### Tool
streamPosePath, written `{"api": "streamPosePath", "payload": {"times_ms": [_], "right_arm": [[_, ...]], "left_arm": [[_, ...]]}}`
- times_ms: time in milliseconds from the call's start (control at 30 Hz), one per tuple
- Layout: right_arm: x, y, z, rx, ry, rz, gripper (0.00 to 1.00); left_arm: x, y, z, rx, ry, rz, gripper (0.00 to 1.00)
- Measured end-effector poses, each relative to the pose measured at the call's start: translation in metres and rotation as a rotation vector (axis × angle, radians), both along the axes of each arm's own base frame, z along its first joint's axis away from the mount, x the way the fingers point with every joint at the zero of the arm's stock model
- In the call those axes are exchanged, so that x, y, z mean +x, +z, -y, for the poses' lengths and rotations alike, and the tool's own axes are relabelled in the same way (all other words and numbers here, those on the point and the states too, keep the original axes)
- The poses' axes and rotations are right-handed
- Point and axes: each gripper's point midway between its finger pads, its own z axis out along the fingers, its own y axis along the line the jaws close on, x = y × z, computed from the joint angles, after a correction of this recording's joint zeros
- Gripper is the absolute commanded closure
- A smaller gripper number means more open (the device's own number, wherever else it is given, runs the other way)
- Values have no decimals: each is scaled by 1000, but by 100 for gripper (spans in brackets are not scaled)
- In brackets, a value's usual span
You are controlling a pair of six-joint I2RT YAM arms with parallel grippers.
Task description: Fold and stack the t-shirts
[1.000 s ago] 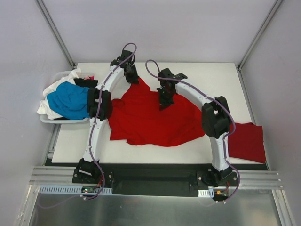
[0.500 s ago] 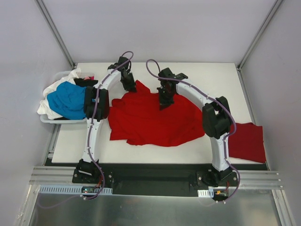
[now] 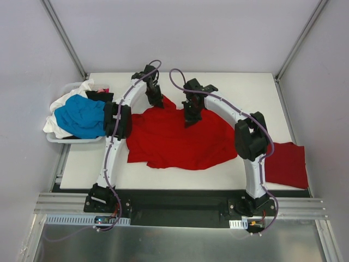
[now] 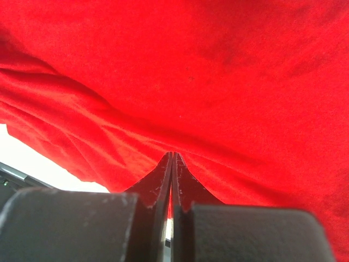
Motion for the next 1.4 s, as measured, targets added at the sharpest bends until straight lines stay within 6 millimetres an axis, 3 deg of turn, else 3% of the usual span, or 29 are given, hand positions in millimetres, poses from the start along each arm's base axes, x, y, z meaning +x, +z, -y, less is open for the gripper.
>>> {"api": "streamPosePath", "payload": {"times_ms": [133, 333, 500, 533, 567, 600, 633, 700, 733, 767, 800, 900, 933, 967, 1000, 1067, 1133, 1200, 1267, 1333, 1400], "right_arm": [[-3, 4, 0, 11, 3, -2, 99], [-9, 15, -1, 42, 5, -1, 99], [-14, 12, -7, 65, 7, -14, 99], [-16, 9, -8, 65, 10, -20, 99], [-19, 7, -10, 65, 13, -28, 99], [-22, 6, -11, 66, 18, -36, 99], [-26, 5, -13, 67, 25, -42, 99], [-31, 4, -17, 68, 37, -47, 83], [-32, 4, -19, 69, 41, -47, 75], [-33, 4, -21, 69, 45, -46, 56], [-34, 4, -22, 67, 50, -44, 52], [-29, 4, -16, 58, 40, -35, 52], [-24, 5, -12, 56, 28, -32, 57], [-17, 8, -5, 53, 7, -27, 85], [-2, 13, 5, 49, -27, -6, 99], [26, 26, 27, 35, -91, 38, 99], [69, 45, 56, 16, -186, 122, 99], [108, 65, 89, -5, -284, 205, 99], [134, 78, 119, -16, -358, 262, 99], [153, 78, 149, -46, -418, 283, 99], [160, 61, 166, -84, -440, 262, 99]], "left_arm": [[27, -2, -17, -23, 90, 7, 97], [51, -1, -80, 42, 231, 29, 94], [69, 1, -121, 109, 301, 77, 82], [72, 1, -125, 110, 311, 84, 78], [74, 2, -128, 110, 316, 90, 67], [74, 3, -129, 110, 318, 93, 43], [75, 3, -130, 111, 316, 96, 34], [79, 7, -128, 97, 310, 117, 13], [80, 11, -125, 95, 306, 130, 10], [80, 14, -121, 97, 293, 137, 5], [78, 17, -117, 102, 279, 142, 2], [67, 23, -105, 139, 233, 144, 1], [63, 26, -97, 143, 212, 146, 1], [56, 31, -87, 145, 190, 146, 1], [49, 39, -76, 145, 167, 149, 1], [31, 56, -52, 153, 119, 161, 1], [13, 77, -31, 162, 74, 185, 1], [-5, 104, -10, 163, 28, 225, 1], [-23, 133, 7, 142, -11, 269, 1], [-40, 153, 10, 126, -22, 290, 2], [-54, 159, 2, 125, -12, 284, 5]]}}
